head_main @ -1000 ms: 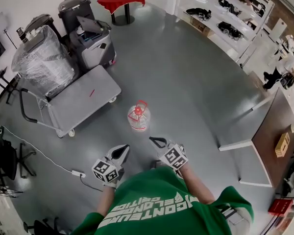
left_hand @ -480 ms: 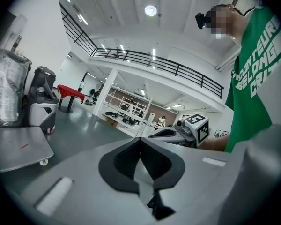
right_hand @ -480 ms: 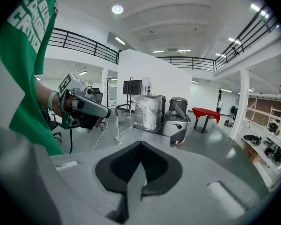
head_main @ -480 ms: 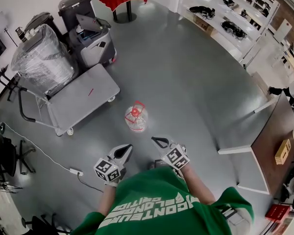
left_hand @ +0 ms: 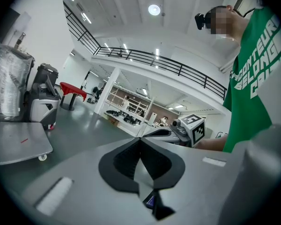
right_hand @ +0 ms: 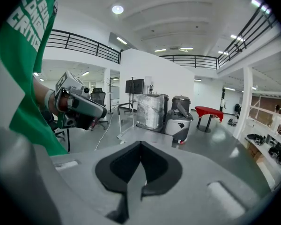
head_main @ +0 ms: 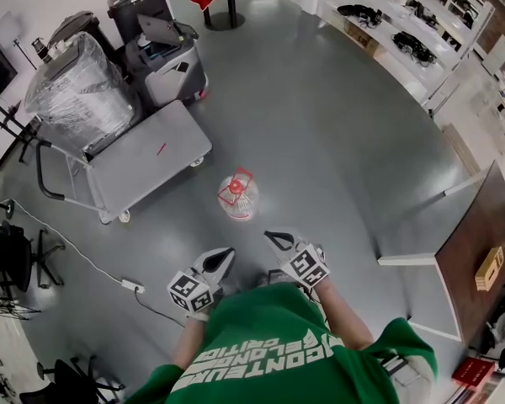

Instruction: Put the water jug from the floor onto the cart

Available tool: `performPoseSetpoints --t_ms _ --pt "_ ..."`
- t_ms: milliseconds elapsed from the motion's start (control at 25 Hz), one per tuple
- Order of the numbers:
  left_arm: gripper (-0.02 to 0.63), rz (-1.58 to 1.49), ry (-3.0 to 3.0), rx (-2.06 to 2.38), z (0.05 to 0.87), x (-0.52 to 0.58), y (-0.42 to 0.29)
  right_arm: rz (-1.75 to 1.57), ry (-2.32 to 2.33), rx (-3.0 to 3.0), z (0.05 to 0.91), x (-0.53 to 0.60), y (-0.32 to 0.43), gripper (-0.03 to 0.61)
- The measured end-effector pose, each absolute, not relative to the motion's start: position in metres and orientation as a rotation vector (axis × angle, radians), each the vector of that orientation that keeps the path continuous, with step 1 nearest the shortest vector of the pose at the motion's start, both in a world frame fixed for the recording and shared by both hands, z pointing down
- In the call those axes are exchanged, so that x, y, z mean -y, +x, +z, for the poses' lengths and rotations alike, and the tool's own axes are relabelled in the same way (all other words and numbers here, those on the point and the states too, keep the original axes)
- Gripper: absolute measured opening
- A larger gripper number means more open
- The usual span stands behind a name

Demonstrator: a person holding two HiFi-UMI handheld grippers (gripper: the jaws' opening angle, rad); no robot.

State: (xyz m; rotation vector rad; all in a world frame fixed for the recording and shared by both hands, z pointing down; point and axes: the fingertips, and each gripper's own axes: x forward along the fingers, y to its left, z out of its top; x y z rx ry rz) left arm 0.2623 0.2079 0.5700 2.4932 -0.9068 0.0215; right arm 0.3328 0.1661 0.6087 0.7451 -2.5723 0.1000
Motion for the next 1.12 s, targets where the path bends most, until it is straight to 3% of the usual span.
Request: performPoseSetpoints --t_ms 1120 --pt "0.009 -0.068 2.494 0.892 0.568 -0.163 0.186 0.051 0.729 2.502 0.601 -0.141 0.256 -0.008"
